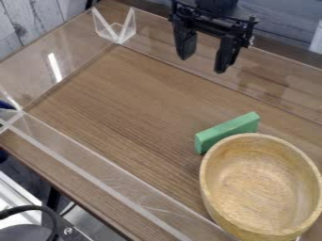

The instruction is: Put the green block in the brown bowl

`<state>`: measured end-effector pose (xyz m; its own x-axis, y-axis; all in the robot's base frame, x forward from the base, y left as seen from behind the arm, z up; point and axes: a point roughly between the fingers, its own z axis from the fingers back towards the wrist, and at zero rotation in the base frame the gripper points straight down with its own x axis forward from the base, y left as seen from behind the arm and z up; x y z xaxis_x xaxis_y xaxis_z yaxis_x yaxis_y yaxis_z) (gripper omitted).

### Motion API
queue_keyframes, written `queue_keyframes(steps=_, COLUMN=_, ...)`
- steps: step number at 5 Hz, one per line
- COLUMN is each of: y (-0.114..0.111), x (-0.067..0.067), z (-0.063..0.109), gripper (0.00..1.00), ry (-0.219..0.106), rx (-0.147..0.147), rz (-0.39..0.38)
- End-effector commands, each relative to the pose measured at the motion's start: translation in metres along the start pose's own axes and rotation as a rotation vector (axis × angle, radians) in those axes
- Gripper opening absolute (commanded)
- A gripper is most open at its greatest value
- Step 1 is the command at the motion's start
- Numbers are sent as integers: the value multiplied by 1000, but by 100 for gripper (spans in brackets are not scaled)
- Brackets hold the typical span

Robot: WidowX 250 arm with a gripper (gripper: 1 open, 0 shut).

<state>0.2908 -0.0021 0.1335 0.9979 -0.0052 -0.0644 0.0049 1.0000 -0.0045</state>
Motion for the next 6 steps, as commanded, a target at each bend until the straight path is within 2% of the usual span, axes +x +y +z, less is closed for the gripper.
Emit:
queue_keyframes(steps=1, y=-10, x=-2, z=-8, gripper=100, ry=17, rx=1, rz=-34)
queue_keyframes(steps=2, y=-23, x=-7, z=-25, gripper=100, ry=40, rx=2, rz=-89)
queue_keyframes(steps=3, y=-37, x=-7, z=-38, gripper=100, ry=47, rx=5, rz=-137)
queue_keyframes(steps=5, y=-62, x=1, z=-61, gripper=100, ry=61, rx=18, rz=-208)
queue_keyframes(steps=6, y=-63, x=4, z=-66, gripper=100, ry=68, rx=17, rz=-215)
